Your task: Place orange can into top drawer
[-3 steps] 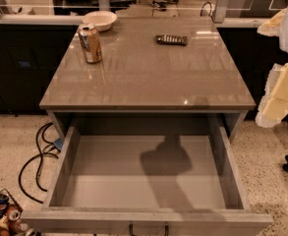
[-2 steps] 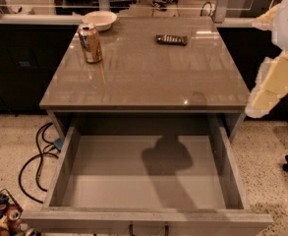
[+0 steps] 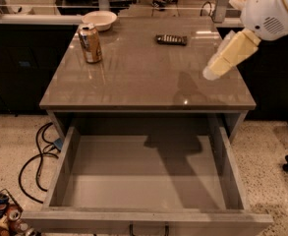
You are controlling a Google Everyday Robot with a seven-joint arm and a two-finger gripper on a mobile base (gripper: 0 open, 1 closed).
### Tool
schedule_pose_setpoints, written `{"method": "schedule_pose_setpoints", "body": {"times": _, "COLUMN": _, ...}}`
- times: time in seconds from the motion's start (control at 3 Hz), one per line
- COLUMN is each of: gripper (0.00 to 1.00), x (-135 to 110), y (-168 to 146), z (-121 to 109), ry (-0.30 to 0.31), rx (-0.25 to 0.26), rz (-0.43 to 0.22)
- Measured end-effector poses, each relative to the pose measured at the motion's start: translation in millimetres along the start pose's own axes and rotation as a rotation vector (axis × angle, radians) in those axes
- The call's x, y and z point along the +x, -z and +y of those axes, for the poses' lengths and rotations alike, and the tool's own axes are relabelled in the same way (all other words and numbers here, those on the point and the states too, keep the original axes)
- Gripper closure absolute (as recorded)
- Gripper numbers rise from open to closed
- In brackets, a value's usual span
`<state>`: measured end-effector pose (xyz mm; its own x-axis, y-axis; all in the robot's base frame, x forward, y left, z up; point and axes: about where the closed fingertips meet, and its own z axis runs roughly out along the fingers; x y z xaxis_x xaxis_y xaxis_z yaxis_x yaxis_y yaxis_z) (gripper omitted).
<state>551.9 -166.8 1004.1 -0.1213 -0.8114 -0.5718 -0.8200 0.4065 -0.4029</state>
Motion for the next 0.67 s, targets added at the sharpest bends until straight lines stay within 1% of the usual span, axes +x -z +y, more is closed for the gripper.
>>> {"method": "schedule_pose_setpoints", "body": {"times": 0.33, "gripper": 0.00, "x": -30, "y": -36, "z": -23, "ry": -0.041, "rx": 0.008, "rz": -0.191}}
{"method": "schedule_pose_setpoints", "body": {"times": 0.67, "gripper": 0.00, "x": -58, "y": -71, "z": -28, "ry": -0.077, "rx": -0.034, "rz": -0.351}}
